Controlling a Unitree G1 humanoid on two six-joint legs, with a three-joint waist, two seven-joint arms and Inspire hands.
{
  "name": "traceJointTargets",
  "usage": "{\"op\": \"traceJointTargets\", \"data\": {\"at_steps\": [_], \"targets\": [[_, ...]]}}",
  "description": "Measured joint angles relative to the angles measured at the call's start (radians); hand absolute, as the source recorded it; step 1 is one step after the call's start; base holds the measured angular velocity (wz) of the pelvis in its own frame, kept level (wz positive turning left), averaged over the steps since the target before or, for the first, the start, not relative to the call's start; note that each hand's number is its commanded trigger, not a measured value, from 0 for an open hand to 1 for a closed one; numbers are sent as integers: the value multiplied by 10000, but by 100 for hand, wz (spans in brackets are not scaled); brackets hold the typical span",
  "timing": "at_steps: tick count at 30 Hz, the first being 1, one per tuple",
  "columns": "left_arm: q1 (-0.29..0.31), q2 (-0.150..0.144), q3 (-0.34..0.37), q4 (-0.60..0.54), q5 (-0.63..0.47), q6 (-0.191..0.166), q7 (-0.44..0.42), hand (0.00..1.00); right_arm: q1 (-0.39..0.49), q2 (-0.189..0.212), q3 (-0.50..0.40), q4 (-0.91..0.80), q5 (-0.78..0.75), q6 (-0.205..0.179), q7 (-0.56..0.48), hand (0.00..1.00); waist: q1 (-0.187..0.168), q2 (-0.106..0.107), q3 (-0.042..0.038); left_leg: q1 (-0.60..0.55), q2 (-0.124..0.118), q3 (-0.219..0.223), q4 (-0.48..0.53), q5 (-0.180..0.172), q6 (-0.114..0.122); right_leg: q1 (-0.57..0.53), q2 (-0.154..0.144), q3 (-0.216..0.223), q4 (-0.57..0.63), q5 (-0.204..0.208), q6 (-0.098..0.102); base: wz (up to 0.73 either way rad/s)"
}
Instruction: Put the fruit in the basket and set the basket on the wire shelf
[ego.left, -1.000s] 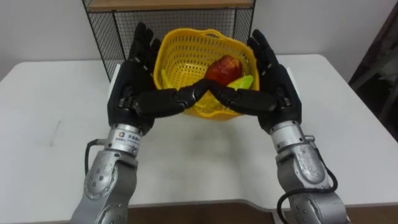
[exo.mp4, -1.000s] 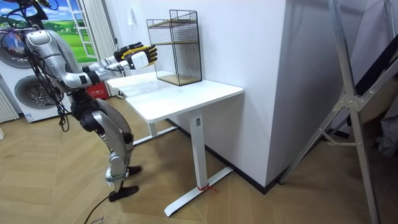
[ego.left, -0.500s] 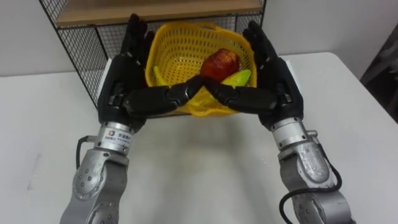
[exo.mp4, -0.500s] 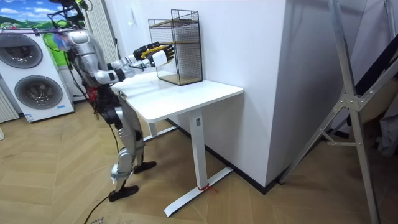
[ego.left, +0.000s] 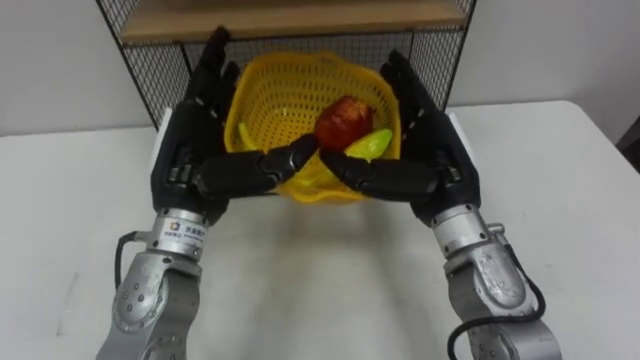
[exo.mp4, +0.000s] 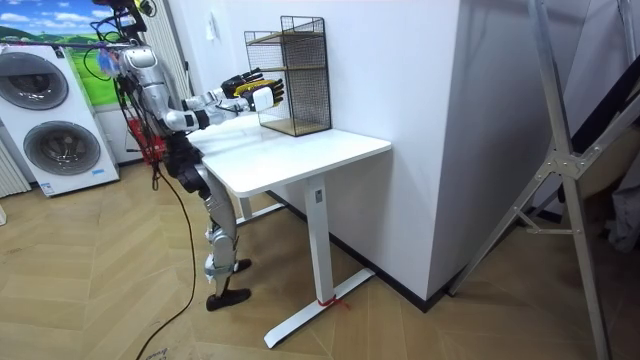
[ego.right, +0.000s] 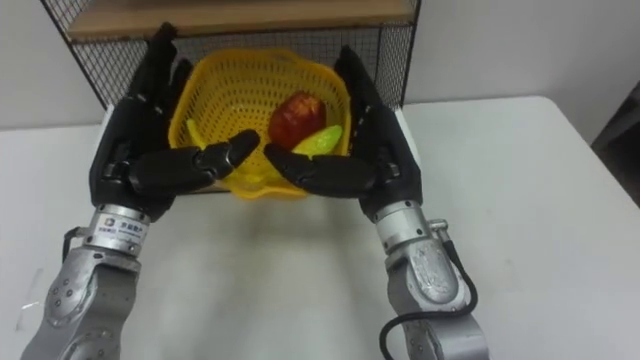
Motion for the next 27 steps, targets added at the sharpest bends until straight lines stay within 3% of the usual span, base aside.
{"op": "traceJointTargets", "data": {"at_steps": [1,3,6,12,18,22,27], "targets": [[1,15,8,0,1,0,1,0,5,3,9,-5,41,0,36,0,3,32,-23,35,32,0,-85,38,-39,38,44,-15,-106,51,-37,-7],[2,79,37,0,7,0,1,0,7,1,6,-12,180,0,173,0,-31,-92,26,119,185,-39,-223,120,-99,272,213,-98,-551,308,-74,0],[1,27,42,-15,21,-15,5,0,17,37,-53,-12,183,0,271,0,-13,-131,11,37,338,-104,-252,133,-139,436,444,-145,-1136,597,-136,1],[3,-239,-123,-21,450,-204,576,0,46,262,132,13,50,-2,242,0,66,-136,18,8,331,-137,-725,398,-138,525,553,-233,-1769,933,-131,4],[151,-232,-754,308,436,-534,913,0,3,251,142,570,268,-26,25,0,62,-209,70,203,296,-61,-984,527,-150,611,513,-228,-1783,936,-125,0],[151,-252,-1082,960,415,-446,1223,0,-25,290,157,808,383,113,-278,0,55,-300,151,276,308,-88,-1006,531,-160,684,523,-254,-1831,942,-135,0],[89,-368,-1267,1383,206,-75,1573,0,-665,403,202,1426,392,325,-808,0,61,-355,176,287,323,-109,-1062,559,-164,716,511,-359,-1962,1060,-178,-3]]}}
